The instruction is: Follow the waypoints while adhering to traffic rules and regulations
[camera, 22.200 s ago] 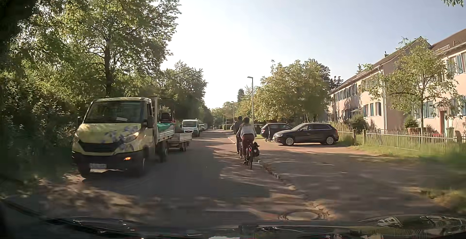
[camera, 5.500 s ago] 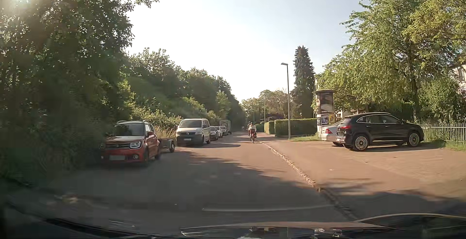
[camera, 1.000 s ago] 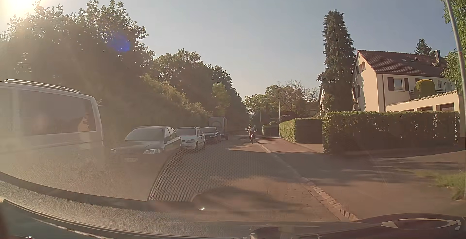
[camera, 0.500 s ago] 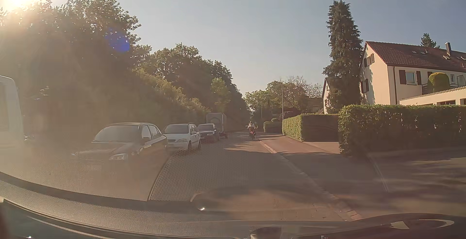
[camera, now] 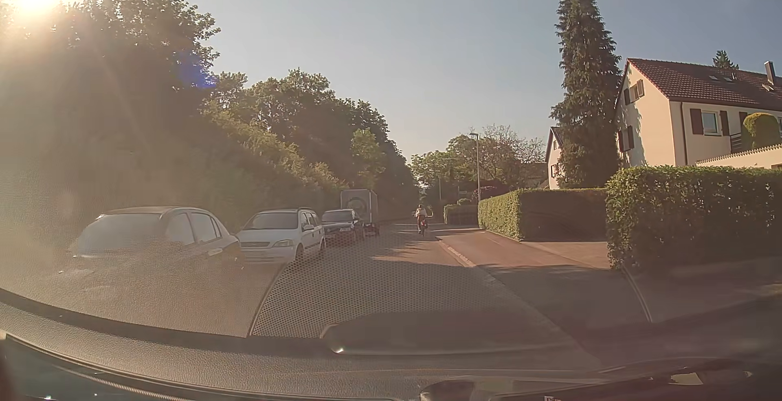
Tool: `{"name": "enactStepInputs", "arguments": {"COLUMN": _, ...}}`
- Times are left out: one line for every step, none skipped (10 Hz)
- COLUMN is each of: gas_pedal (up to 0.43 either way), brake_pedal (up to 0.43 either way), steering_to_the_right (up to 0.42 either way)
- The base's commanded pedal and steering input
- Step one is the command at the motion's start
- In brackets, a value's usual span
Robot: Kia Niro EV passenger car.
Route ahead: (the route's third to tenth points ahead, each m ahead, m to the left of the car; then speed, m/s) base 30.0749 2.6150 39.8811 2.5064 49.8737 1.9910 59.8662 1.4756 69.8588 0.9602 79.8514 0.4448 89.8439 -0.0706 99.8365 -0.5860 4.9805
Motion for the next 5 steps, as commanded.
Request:
{"name": "enactStepInputs", "arguments": {"gas_pedal": 0.087, "brake_pedal": 0.0, "steering_to_the_right": -0.002}}
{"name": "enactStepInputs", "arguments": {"gas_pedal": 0.087, "brake_pedal": 0.0, "steering_to_the_right": -0.002}}
{"name": "enactStepInputs", "arguments": {"gas_pedal": 0.087, "brake_pedal": 0.0, "steering_to_the_right": -0.002}}
{"name": "enactStepInputs", "arguments": {"gas_pedal": 0.087, "brake_pedal": 0.0, "steering_to_the_right": -0.002}}
{"name": "enactStepInputs", "arguments": {"gas_pedal": 0.087, "brake_pedal": 0.0, "steering_to_the_right": -0.002}}
